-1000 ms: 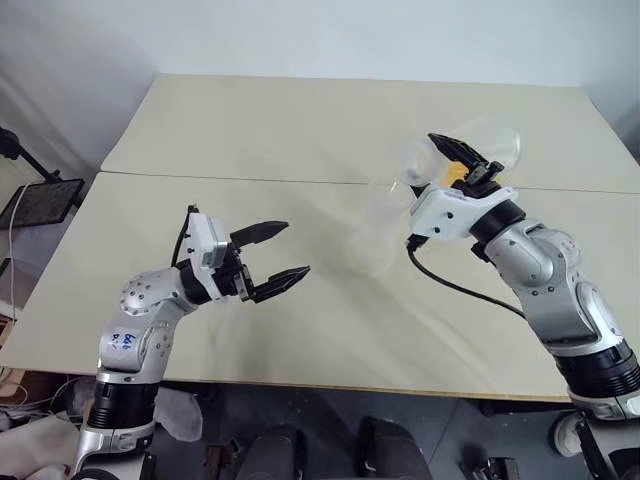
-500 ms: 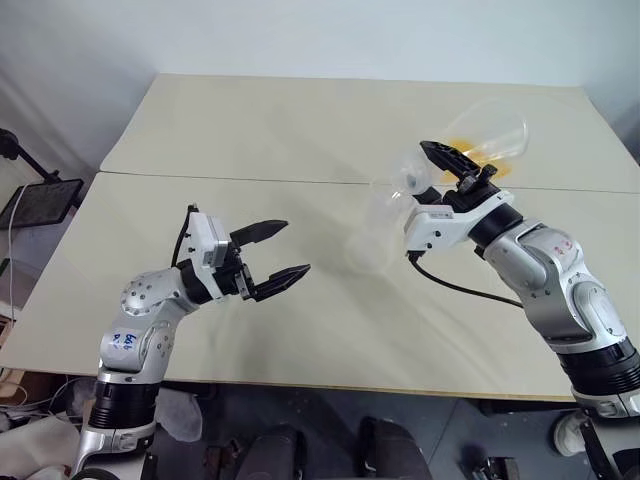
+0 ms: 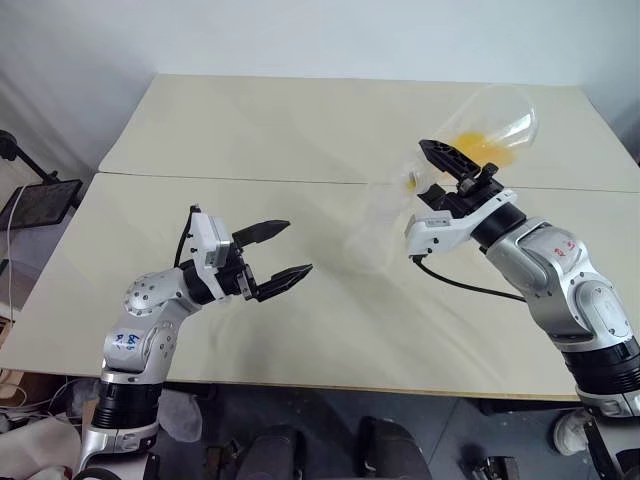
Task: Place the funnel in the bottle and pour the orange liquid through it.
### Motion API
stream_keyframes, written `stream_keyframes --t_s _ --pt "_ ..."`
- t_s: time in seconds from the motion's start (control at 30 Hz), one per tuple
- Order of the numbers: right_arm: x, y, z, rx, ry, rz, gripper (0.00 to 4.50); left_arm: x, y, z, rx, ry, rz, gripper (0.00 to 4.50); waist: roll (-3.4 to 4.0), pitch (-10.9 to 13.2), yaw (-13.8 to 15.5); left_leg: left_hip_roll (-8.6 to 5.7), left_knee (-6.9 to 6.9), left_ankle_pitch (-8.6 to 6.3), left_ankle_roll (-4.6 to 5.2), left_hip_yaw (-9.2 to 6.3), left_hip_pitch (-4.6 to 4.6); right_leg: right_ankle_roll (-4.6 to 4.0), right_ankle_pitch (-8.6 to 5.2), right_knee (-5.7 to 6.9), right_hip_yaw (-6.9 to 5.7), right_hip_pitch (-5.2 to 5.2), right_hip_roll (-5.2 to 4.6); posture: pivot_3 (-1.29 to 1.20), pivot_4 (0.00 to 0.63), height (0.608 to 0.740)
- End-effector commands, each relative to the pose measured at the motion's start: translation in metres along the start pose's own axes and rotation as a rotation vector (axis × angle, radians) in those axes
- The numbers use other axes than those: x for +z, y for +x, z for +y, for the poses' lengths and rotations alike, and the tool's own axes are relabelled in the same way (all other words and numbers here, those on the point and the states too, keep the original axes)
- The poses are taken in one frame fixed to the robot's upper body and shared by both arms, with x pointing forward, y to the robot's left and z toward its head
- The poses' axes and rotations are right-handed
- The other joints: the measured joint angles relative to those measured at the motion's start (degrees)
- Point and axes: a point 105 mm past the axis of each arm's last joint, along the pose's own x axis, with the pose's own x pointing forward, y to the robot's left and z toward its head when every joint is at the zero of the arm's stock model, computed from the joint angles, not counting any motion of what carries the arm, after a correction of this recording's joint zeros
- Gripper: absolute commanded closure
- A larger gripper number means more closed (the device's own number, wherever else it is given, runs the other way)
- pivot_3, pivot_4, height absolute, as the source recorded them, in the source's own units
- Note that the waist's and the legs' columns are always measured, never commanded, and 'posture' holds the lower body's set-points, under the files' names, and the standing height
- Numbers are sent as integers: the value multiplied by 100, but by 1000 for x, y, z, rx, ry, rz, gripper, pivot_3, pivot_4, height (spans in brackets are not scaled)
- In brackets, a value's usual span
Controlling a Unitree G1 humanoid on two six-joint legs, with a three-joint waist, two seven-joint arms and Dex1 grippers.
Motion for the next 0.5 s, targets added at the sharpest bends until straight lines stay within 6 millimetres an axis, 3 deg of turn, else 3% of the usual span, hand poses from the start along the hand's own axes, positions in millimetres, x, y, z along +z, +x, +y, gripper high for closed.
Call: stream_keyframes --t_s 0.03,0.5 --pt "-5 -2 -21 -76 -53 7 2061 9 3 -3 -15 38 -33 0 0 0 -1 0 0 0 0 0 0 0 0 0 0 0 0 0 150 740" --pt "-6 -1 -19 -76 -107 12 2061 9 3 -4 -13 38 -34 0 0 0 -2 0 0 0 0 -1 0 0 0 0 1 0 0 0 150 740"
